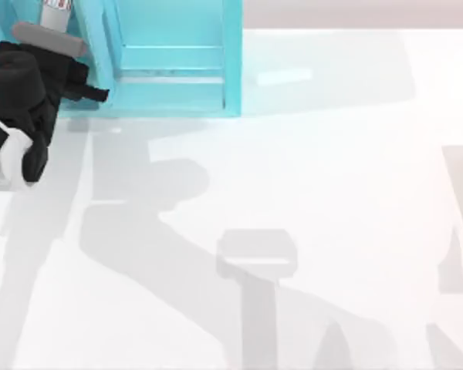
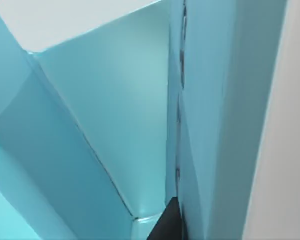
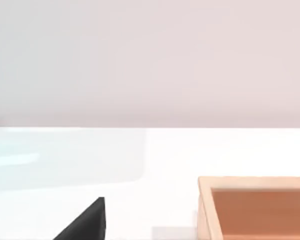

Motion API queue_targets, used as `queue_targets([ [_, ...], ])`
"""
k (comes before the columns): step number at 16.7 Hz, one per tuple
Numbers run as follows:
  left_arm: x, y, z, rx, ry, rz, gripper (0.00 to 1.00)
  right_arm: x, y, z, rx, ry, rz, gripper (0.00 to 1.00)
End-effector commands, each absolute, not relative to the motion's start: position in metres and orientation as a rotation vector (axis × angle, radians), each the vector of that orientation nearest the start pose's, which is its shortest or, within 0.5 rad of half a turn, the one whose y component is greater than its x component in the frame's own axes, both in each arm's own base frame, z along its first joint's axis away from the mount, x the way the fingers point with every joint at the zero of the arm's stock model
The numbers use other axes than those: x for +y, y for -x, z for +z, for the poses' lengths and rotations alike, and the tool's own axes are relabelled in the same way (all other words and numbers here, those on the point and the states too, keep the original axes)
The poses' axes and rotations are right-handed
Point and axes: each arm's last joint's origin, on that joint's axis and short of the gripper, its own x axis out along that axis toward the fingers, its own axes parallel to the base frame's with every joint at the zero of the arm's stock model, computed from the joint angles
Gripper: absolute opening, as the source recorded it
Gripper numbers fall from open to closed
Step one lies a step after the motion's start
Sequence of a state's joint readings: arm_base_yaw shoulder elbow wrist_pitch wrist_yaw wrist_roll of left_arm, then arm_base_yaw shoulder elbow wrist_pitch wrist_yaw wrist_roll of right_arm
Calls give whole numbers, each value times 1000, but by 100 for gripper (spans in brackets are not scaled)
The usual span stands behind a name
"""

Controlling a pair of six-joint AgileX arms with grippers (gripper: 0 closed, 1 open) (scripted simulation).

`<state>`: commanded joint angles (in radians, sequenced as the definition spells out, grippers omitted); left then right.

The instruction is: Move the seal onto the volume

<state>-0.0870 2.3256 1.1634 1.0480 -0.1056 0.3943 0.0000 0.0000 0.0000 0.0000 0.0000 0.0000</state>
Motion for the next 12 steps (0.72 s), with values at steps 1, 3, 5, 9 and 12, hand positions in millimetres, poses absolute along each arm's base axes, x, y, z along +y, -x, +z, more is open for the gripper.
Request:
queue_targets([
  [1, -32, -455, 79, 122, -393, 21, 0, -1, -106, 160, 0, 0, 0, 100],
  [3, -32, -455, 79, 122, -393, 21, 0, -1, -106, 160, 0, 0, 0, 100],
  [5, -29, -454, 74, 138, -400, 25, 0, -1, -106, 160, 0, 0, 0, 100],
  [9, -30, -449, 92, 139, -399, 23, 0, -1, -106, 160, 0, 0, 0, 100],
  [12, -31, -433, 133, 141, -394, 26, 0, -1, -106, 160, 0, 0, 0, 100],
])
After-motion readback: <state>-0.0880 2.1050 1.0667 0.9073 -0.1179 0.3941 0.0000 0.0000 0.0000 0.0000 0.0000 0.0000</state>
